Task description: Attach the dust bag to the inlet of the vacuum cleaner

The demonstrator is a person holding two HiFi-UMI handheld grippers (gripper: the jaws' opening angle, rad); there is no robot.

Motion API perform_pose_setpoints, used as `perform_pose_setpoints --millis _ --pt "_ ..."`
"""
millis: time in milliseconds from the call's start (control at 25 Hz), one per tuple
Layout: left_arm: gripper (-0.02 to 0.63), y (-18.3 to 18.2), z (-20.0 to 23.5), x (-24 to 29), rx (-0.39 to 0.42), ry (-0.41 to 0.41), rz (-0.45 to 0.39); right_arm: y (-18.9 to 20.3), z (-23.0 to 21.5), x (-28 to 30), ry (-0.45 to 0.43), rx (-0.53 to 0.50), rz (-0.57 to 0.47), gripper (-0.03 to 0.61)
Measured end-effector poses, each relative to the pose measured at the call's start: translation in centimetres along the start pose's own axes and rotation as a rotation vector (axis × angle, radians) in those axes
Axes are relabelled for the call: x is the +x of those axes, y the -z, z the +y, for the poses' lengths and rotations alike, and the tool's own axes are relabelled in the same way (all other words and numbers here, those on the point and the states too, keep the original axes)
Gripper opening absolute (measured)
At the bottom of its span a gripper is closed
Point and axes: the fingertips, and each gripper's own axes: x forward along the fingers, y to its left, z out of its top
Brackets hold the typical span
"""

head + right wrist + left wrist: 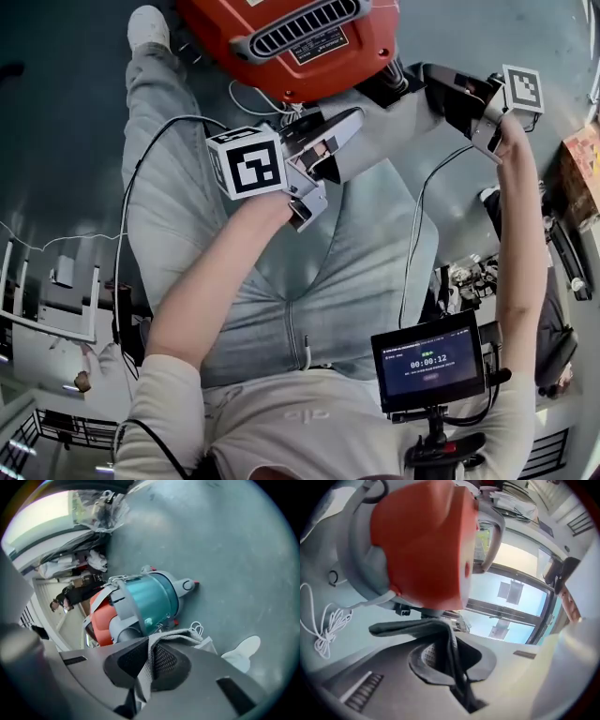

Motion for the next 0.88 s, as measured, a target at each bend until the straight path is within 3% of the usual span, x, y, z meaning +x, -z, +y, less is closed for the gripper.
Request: perform_pose_setpoints --millis 80,120,240,360,480,600,680,760,840,880 --pt "0.017 -0.5 1.2 0.4 0.053 -0.02 0.006 0.1 -0.1 0.7 -0.008 0.046 -0.021 0.017" --pt "0.017 -0.7 2.3 0.4 0.066 -0.047 0.016 0.2 1.1 0.7 -0.004 0.021 -0.025 0.017" --pt "0.017 -0.1 5.9 -0.4 0.002 -0.126 0.032 1.7 6.1 0.3 -0.002 -0.108 0.0 0.017" --pt "0.017 0.1 4.9 -0.8 -0.044 -0.084 -0.017 1.4 5.5 -0.1 0.034 -0.171 0.002 0.017" --pt "0.017 -0.3 0.6 -0.5 0.037 0.0 -0.03 -0.5 0.9 0.2 0.039 -0.084 -0.037 0.018" --pt "0.017 -1.3 2.2 0.0 0.119 -0.056 -0.01 -0.3 0.7 1.1 0.001 0.015 -0.068 0.018" --pt "0.017 -1.6 4.5 -0.1 0.116 -0.126 0.01 0.3 3.6 0.4 -0.007 -0.036 -0.073 0.017" --pt "0.017 -1.0 6.3 -0.4 0.062 -0.176 0.007 1.2 6.7 0.1 -0.008 -0.14 -0.051 0.017" --pt "0.017 -0.7 5.7 -0.7 0.044 -0.167 -0.027 1.3 6.8 0.0 0.02 -0.21 -0.043 0.017" --pt "0.017 -0.8 4.2 -0.8 0.073 -0.141 -0.041 0.8 5.6 -0.2 0.039 -0.21 -0.053 0.017"
